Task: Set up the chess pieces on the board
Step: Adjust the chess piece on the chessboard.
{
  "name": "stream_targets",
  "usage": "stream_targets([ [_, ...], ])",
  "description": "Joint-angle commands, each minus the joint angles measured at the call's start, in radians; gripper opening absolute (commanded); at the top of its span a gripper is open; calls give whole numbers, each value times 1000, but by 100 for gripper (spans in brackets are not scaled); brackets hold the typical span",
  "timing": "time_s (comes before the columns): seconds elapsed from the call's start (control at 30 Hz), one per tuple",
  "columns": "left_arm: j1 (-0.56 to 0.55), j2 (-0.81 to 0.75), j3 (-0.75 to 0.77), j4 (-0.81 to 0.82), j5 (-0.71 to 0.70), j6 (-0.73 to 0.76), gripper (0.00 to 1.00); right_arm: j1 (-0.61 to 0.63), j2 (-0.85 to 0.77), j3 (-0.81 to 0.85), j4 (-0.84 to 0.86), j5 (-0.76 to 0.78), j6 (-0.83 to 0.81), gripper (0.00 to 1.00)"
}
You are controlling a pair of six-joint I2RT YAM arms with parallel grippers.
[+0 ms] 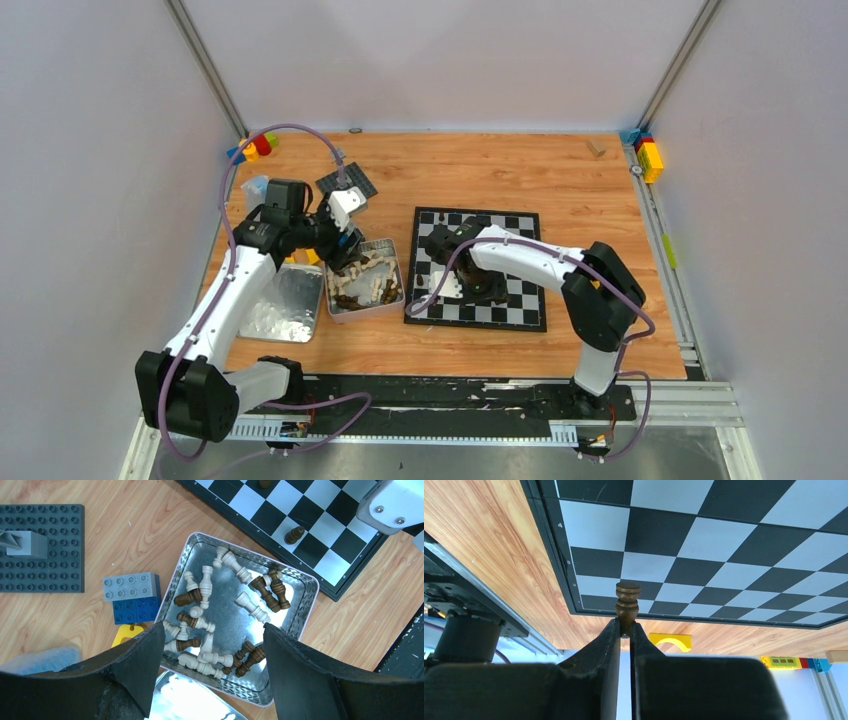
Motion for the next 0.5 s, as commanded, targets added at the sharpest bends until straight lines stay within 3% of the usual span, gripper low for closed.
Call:
stream_targets([
  [0.0, 8, -29, -9, 16, 1, 2, 79, 3, 43, 44, -98, 75, -27, 2],
  [0.27, 8, -30, -11, 24, 4, 3, 79, 6, 108, 74, -134, 110, -24, 4],
  [0.47, 8, -29, -15, 27, 6, 4, 79, 10, 135, 91, -129, 108, -17, 17],
])
